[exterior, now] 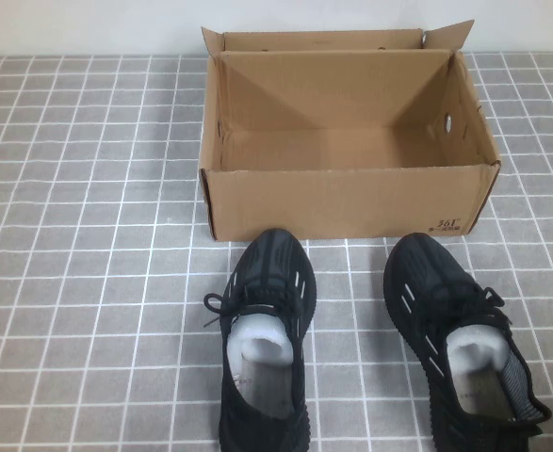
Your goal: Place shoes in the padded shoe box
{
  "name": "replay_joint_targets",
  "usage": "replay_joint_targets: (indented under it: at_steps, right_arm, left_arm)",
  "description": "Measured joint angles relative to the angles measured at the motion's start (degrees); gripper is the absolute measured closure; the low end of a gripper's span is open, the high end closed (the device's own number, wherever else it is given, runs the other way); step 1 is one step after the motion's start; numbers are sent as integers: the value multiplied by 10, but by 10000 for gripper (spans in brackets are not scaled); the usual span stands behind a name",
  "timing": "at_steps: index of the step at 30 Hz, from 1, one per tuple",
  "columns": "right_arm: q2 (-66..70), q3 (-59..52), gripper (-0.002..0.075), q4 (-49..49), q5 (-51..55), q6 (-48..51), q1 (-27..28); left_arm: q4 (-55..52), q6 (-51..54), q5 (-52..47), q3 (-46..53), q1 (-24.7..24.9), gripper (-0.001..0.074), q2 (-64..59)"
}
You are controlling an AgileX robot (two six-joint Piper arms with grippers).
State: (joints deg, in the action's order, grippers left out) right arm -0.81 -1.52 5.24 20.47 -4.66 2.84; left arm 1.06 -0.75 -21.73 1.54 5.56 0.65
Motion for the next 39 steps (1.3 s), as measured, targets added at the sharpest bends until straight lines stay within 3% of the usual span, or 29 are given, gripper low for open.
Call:
replay_joint_targets:
  at_steps: [25,30,39]
  right_arm:
    - [0,0,734,0,-12,0,0]
    - [0,0,734,0,-85,0,0]
    - [0,0,734,0,-316,0,0]
  left_arm:
    - [0,0,0,0,0,738,0]
    - [0,0,0,0,0,738,0]
    - [0,0,0,0,0,738,0]
